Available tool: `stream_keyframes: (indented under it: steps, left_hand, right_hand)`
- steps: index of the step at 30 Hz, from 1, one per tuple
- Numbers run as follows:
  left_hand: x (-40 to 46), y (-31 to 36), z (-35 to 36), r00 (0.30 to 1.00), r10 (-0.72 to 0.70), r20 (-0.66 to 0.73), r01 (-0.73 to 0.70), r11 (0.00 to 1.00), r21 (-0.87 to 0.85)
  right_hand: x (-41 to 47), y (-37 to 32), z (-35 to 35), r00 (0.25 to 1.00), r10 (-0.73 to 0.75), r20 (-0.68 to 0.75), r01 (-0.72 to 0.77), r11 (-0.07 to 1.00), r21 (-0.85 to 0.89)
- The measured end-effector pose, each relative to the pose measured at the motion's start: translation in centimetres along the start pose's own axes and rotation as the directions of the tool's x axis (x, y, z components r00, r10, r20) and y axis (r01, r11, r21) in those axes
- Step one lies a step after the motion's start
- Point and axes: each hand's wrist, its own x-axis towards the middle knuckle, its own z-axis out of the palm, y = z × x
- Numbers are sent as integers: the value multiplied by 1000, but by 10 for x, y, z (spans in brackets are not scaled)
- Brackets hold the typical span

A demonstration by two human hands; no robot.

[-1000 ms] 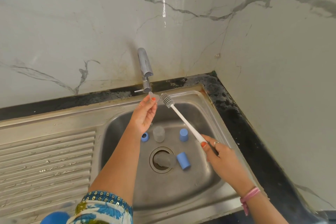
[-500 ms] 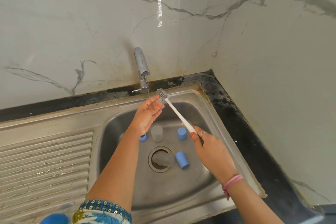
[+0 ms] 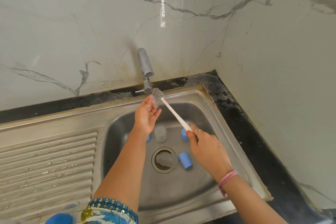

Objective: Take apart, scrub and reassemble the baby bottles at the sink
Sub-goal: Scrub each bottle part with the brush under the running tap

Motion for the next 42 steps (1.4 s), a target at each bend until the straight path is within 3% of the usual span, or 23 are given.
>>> stream_keyframes:
  steps: [3,8,17,22,30,35,38,42]
  left_hand:
    - [-2,-3,8,1000,-31,-5,31,999,-21]
    - [9,9,13,990,-13,-138,-28,958,-285]
    - [15,11,9,973,-44,-225,13,991,-136]
    - [11,2,9,981,-122,-151,130,990,50]
    - [13,0,22,976,-88,-200,42,974,-224]
    - [7,0,13,994,-80,-69,59,960,-273]
    - [2,-3,11,998,-59,3,57,950,-307]
    - [3,-1,13,995,-74,-72,43,932,-360]
  right_hand:
    - [8,-3,0,1000,-23,-9,22,999,-46]
    - [-24,1,15,997,-62,-45,59,995,-76]
    - [1,-3,12,999,-26,-29,26,999,-20]
    - [10,-8,14,1000,-8,-20,7,999,-49]
    - [0,-8,13,999,-31,-18,30,997,-77]
    - [-17,-3,19,998,-49,-41,44,993,-109]
    - [-19,2,21,999,-32,-30,31,999,-18]
    - [-26,6,19,1000,-26,-1,26,999,41]
